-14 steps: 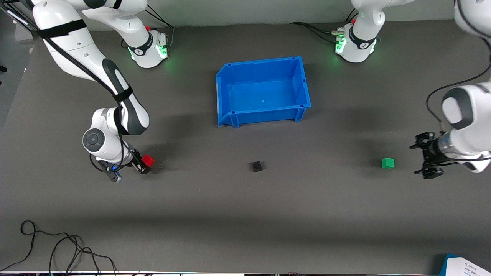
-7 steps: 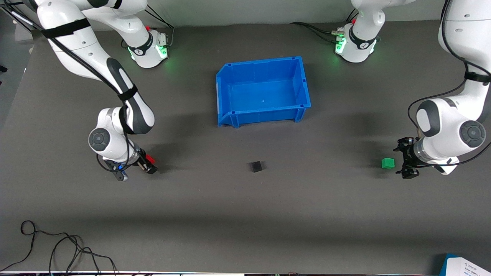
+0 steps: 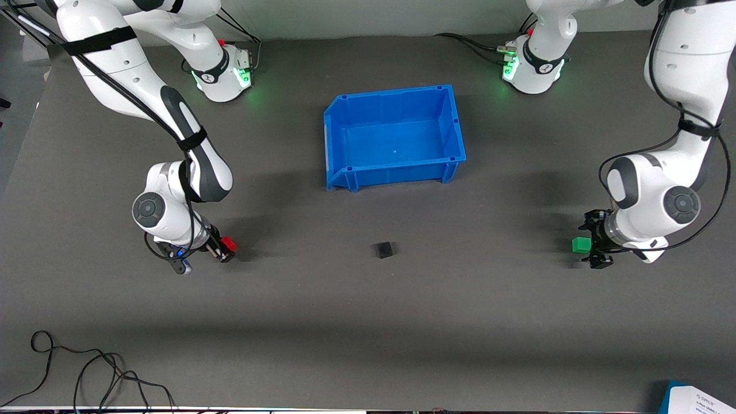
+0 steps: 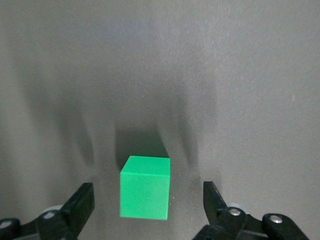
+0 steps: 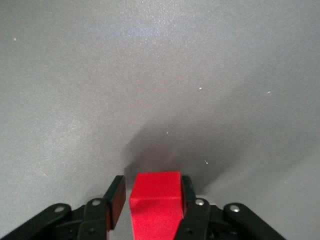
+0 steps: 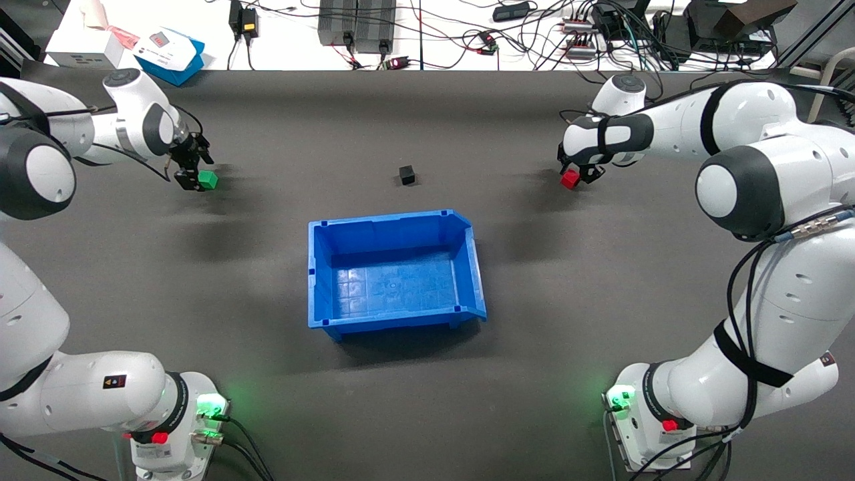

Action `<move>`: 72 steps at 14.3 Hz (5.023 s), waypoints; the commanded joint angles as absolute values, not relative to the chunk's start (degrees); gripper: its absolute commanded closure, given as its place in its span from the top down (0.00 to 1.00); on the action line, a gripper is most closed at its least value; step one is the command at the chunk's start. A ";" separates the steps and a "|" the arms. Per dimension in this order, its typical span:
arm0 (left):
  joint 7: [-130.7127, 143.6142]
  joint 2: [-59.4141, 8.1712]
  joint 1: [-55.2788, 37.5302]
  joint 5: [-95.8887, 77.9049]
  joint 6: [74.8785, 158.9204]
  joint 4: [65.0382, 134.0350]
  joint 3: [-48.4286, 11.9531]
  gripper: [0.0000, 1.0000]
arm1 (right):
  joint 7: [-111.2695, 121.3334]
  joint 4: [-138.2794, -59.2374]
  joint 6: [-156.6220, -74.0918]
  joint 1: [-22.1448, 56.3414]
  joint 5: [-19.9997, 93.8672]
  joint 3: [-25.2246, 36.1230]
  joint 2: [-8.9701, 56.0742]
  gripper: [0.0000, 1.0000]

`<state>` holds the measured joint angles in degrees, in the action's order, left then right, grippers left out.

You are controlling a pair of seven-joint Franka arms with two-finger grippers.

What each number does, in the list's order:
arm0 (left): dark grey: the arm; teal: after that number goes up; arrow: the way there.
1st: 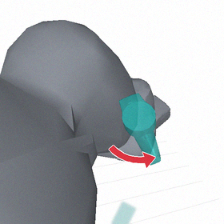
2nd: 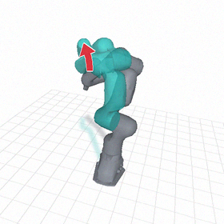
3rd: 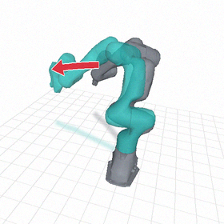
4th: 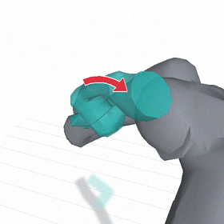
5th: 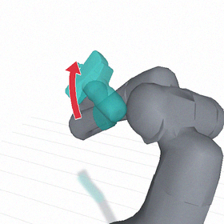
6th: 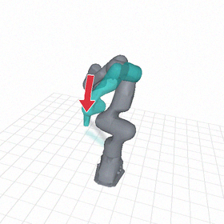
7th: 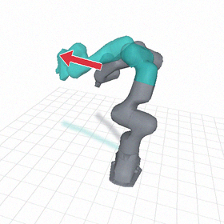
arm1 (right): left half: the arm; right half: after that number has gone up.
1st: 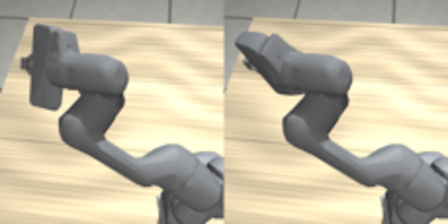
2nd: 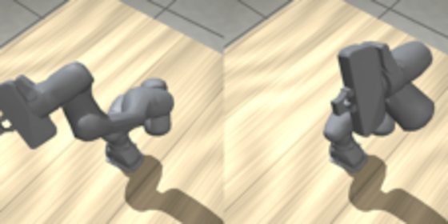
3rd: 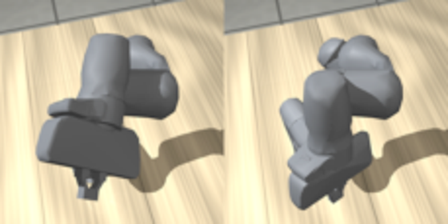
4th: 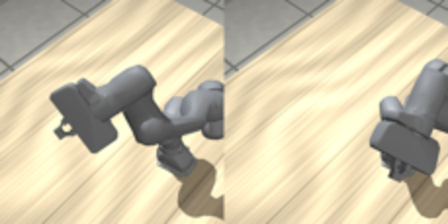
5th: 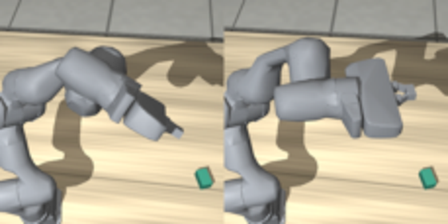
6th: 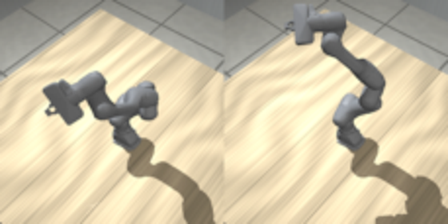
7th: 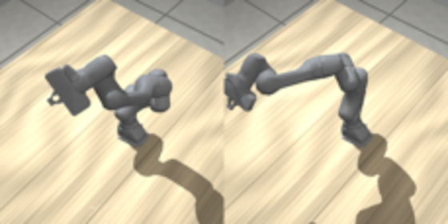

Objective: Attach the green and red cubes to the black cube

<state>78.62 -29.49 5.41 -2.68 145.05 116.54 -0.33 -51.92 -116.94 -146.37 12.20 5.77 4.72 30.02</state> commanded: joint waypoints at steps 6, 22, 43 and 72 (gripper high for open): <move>80.24 -31.20 4.57 0.88 147.83 116.98 0.62 0.96 | -60.27 -106.73 -129.77 14.84 6.77 4.66 29.18 0.24; 82.62 -30.50 3.51 1.40 145.46 116.98 2.02 0.38 | -101.22 -75.61 -123.66 29.43 15.72 4.66 47.18 0.23; 112.92 -34.00 -13.69 2.73 125.24 93.18 0.79 0.00 | -117.51 -63.99 -127.09 38.50 13.98 5.19 59.77 0.23; 129.02 -46.93 -36.39 -1.23 132.01 82.53 0.09 0.00 | -123.31 -60.91 -131.40 40.52 13.36 3.78 62.05 0.23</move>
<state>127.93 -45.88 -35.21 -0.78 132.29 84.65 -0.82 -121.18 -63.40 -131.51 40.12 14.29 3.60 60.72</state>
